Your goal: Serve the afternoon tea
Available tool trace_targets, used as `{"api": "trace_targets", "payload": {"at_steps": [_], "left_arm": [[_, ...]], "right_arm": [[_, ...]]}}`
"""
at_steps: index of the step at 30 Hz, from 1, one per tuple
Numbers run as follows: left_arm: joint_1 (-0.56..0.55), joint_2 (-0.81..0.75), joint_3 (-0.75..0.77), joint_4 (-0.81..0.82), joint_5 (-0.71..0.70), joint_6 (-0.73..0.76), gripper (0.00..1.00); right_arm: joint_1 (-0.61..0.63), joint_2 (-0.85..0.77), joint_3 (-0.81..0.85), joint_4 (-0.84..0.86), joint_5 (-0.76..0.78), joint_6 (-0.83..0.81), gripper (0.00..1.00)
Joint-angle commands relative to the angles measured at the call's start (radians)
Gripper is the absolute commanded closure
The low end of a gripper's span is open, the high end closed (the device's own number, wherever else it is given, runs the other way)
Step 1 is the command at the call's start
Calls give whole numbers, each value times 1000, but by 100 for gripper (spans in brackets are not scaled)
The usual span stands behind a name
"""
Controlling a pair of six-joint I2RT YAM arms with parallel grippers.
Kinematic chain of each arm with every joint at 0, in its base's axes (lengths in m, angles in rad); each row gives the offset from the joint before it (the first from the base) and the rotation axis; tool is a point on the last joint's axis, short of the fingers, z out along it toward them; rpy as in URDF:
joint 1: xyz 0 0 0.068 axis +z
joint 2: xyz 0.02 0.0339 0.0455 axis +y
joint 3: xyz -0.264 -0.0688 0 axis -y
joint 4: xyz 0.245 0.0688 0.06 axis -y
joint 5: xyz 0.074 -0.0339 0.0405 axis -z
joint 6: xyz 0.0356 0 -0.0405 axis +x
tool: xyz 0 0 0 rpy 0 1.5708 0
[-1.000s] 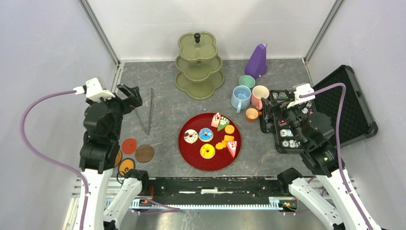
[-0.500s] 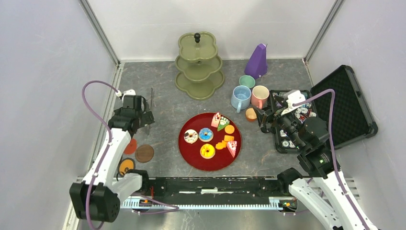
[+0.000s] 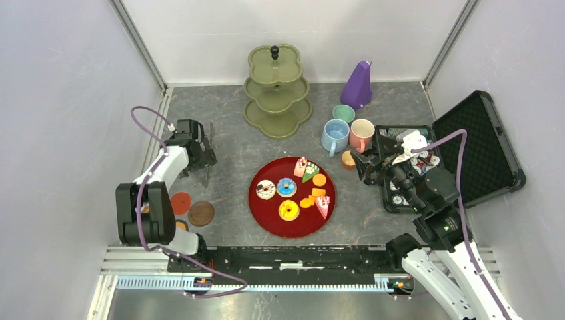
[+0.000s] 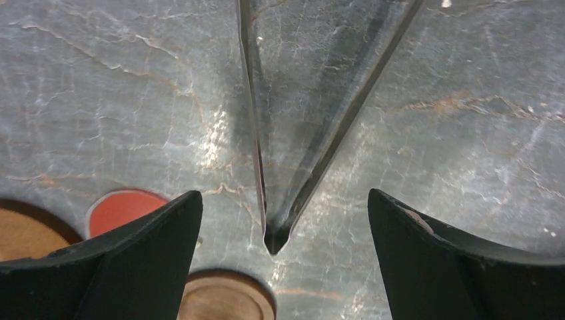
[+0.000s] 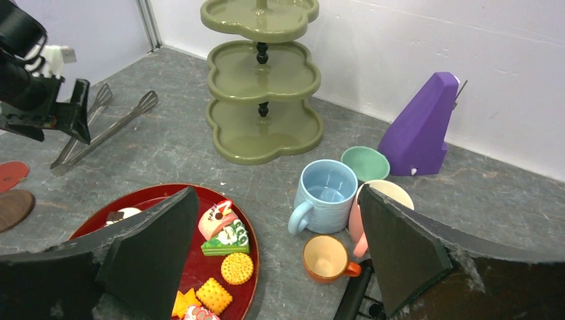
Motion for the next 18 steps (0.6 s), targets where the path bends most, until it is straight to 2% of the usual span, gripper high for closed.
{"api": "trace_targets", "payload": {"at_steps": [1,6,14,18], "left_arm": [[23,75,19,121,49,19,0],[27,172,58,157,66,18,2],[-20,281,131,196,121,-45,20],[-70,296,133,205,59,-86,19]], "right_arm": [[-2,-20,3,52,8,4,2],[8,-28,-1,48,35,-2,2],[18,-37,-25,46,64,-3,2],[18,-33,-34,51,64,1,2]]}}
